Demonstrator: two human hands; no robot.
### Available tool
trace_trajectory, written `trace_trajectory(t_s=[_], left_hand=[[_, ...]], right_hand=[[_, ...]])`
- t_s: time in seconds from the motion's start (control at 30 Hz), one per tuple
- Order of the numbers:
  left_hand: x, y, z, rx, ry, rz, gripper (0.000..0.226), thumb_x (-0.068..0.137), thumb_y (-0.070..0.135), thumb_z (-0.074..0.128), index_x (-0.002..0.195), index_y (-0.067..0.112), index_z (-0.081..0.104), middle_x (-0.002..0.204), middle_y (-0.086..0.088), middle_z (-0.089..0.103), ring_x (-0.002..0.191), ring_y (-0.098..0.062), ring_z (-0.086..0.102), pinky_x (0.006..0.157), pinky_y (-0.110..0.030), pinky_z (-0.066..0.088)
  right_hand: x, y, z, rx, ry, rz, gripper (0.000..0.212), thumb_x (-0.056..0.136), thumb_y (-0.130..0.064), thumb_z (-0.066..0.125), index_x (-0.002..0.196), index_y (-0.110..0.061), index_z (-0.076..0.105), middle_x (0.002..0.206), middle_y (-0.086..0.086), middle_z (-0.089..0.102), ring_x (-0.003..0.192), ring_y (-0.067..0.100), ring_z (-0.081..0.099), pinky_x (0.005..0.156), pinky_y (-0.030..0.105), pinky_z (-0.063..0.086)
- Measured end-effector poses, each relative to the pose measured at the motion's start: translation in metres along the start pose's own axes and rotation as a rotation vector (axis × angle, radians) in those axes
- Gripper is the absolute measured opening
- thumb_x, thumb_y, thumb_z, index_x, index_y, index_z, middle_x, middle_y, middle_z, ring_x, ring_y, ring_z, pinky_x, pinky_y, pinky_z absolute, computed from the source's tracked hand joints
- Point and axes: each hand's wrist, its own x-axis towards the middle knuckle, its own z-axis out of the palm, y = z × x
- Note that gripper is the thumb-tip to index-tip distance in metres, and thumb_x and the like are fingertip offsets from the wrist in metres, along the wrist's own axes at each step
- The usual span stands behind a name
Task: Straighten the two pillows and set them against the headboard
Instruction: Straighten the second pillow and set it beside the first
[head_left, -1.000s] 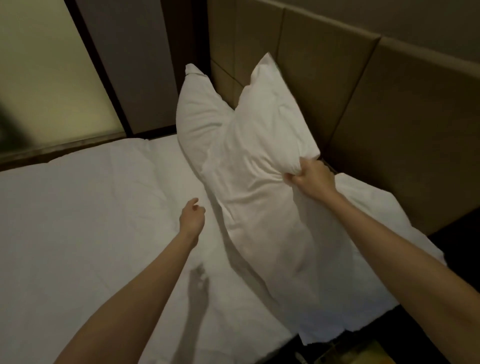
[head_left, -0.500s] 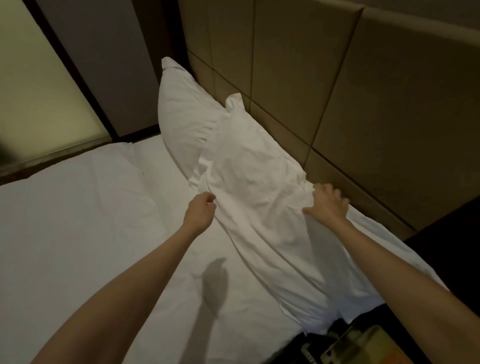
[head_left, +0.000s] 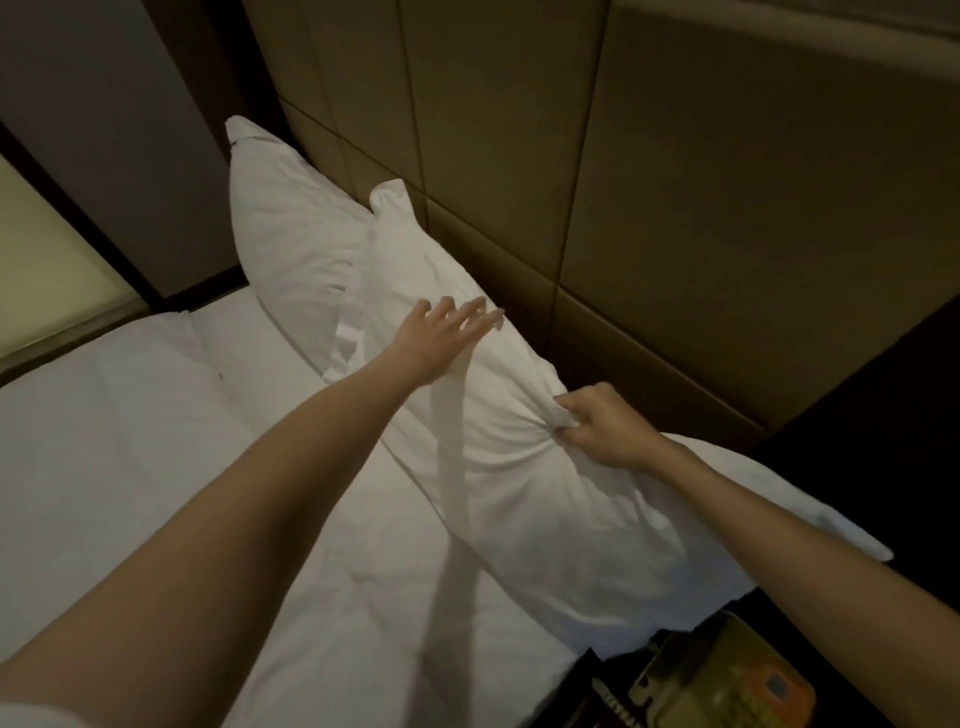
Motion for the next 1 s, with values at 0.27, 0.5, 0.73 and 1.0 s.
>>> trace_trajectory(t_s=[0.27,0.5,0.73,1.0], left_hand=[[0.013,-0.021,-0.011,0.0,-0.075,-0.017,0.035,0.096,0.02,0.047,0.13,0.012,0.044,0.103,-0.01,0.066,0.089,-0.029,0.066,0.067,-0.034,0.04],[0.045,-0.025,-0.044,-0.5,0.153,-0.438,0.021,0.094,0.015,0.042,0.112,0.008,0.051,0.105,-0.02,0.062,0.093,-0.039,0.061,0.075,-0.043,0.047],[0.023,0.007,-0.009,-0.998,-0.195,-0.522,0.068,0.091,0.008,0.045,0.151,0.023,0.015,0.146,-0.022,0.034,0.133,-0.04,0.038,0.108,-0.048,0.036],[-0.015,-0.006,0.015,-1.054,-0.079,-0.643,0.04,0.092,0.013,0.044,0.131,0.008,0.05,0.131,-0.019,0.057,0.122,-0.034,0.051,0.1,-0.041,0.043]], right_hand=[[-0.02,-0.022,-0.003,0.201,0.179,-0.041,0.024,0.085,-0.008,0.062,0.064,0.004,0.06,0.063,0.02,0.063,0.055,0.024,0.056,0.052,0.03,0.033],[-0.005,-0.033,-0.062,0.279,0.397,0.065,0.021,0.075,-0.016,0.063,0.06,-0.01,0.05,0.055,-0.006,0.05,0.05,0.005,0.044,0.048,0.026,0.033],[0.011,0.001,-0.057,-0.112,0.1,0.3,0.048,0.082,-0.028,0.069,0.123,-0.019,0.046,0.129,0.006,0.045,0.113,0.028,0.051,0.097,0.046,0.043],[0.011,0.036,-0.02,-0.16,0.073,0.476,0.055,0.082,-0.024,0.066,0.13,-0.015,0.042,0.134,0.012,0.046,0.118,0.033,0.05,0.096,0.044,0.04]])
